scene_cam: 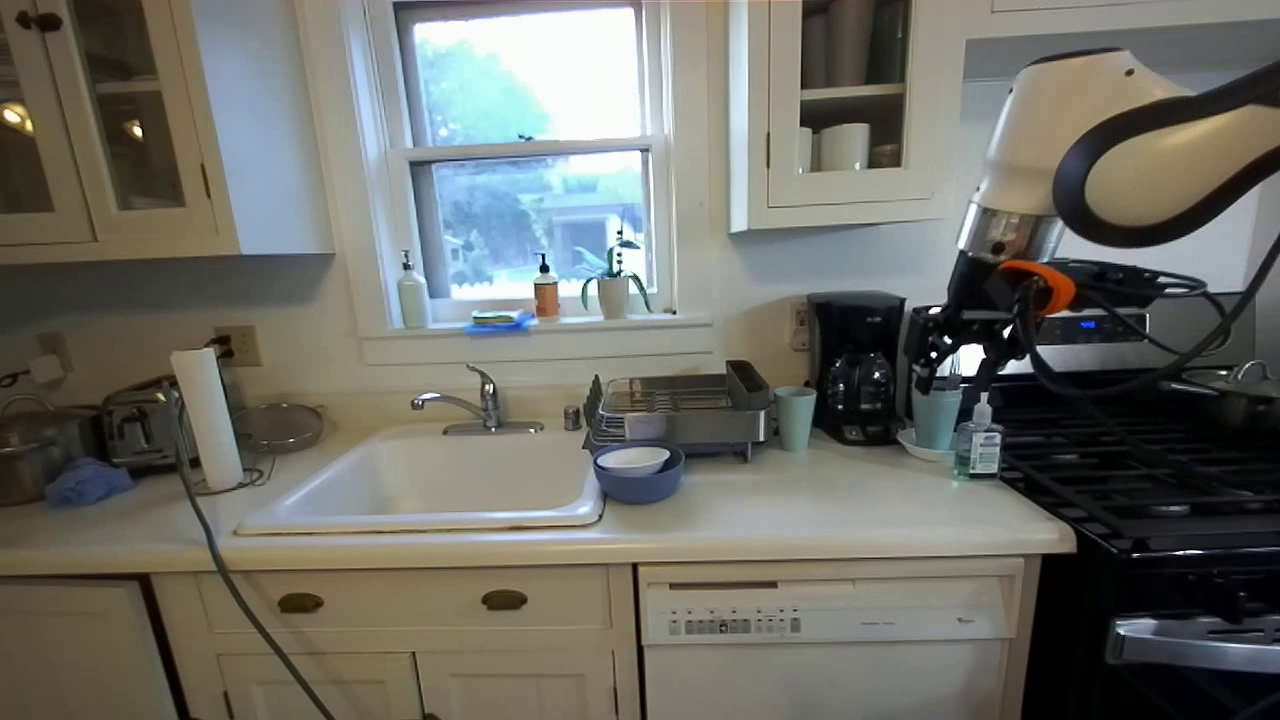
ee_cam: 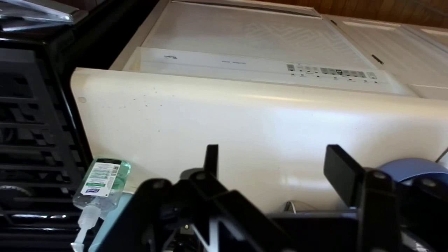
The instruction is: Press the button on the dishwasher
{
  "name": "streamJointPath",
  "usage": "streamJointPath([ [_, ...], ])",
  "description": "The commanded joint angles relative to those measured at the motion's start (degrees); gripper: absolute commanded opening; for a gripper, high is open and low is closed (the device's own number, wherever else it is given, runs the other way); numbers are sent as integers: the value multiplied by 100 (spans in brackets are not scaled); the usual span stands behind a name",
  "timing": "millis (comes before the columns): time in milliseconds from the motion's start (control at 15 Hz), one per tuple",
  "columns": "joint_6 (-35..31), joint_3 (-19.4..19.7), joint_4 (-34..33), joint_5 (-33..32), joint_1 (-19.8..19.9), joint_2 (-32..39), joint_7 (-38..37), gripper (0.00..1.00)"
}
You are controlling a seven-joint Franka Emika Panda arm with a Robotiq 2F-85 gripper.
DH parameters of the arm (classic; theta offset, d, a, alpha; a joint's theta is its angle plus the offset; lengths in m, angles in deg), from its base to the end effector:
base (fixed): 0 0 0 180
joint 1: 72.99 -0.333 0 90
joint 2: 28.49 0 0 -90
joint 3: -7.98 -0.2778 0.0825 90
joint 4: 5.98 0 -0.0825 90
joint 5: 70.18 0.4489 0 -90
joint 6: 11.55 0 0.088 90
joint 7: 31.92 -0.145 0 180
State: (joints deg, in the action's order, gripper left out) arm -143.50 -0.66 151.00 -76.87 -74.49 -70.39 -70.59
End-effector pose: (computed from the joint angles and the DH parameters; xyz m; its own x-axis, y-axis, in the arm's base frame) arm 0.4401 0.0589 0.3643 0.8438 -0.4156 0.3396 -0.4386 -0.8986 -0.0101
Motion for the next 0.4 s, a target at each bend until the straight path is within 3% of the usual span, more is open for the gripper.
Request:
streamJointPath([
  [0, 739, 304, 142, 483, 10, -735, 667, 100],
  [67, 483, -29, 23, 339, 206, -373, 403, 100],
  [333, 538, -84, 36, 357, 261, -452, 470, 100],
])
